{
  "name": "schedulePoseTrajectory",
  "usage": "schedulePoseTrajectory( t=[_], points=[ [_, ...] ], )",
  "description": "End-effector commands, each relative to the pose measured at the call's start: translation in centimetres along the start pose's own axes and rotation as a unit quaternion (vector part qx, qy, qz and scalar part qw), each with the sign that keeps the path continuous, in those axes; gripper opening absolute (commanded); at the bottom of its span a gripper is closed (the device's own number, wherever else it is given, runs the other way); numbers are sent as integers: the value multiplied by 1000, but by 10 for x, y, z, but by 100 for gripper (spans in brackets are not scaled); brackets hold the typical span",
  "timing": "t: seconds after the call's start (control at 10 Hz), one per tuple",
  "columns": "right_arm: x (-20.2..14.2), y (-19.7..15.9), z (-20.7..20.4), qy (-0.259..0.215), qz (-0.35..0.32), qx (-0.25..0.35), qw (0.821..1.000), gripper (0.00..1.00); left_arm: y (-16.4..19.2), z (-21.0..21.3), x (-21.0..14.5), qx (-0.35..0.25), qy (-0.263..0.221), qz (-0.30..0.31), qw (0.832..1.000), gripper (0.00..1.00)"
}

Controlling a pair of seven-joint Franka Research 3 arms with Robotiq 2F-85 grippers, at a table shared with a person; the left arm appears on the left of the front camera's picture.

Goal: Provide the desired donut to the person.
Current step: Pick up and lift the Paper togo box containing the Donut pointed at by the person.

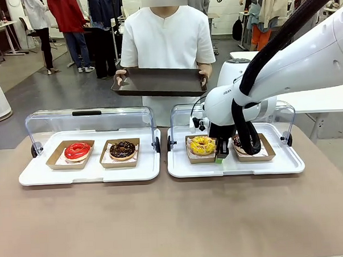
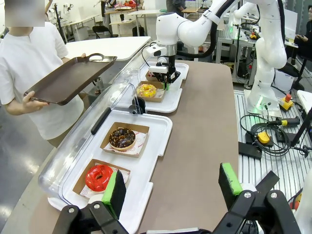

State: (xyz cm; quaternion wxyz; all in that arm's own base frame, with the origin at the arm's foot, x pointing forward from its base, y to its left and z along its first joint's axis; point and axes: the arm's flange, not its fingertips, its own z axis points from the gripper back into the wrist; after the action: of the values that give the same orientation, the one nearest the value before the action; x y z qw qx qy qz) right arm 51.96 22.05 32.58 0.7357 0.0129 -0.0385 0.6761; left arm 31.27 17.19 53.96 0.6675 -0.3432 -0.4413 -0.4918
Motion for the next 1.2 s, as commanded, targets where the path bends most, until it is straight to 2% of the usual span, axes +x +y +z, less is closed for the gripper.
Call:
schedulePoseTrajectory(
  t=[0.0,0.4,0.8,1.0,1.1],
  points=[
    [0,-4,3,10,16,-3,1000,0,-1,1,0,1,-5,-3,1000,100],
    [9,15,14,28,21,-6,999,0,-1,1,0,1,-5,-3,1000,100],
    [34,85,65,60,-6,0,998,0,-1,1,0,1,-5,-3,1000,100],
    [41,121,97,78,-43,22,996,0,-1,1,0,1,-5,-3,1000,100],
    [43,137,112,71,-14,19,997,0,-1,1,0,1,-5,-3,1000,100]
  ],
)
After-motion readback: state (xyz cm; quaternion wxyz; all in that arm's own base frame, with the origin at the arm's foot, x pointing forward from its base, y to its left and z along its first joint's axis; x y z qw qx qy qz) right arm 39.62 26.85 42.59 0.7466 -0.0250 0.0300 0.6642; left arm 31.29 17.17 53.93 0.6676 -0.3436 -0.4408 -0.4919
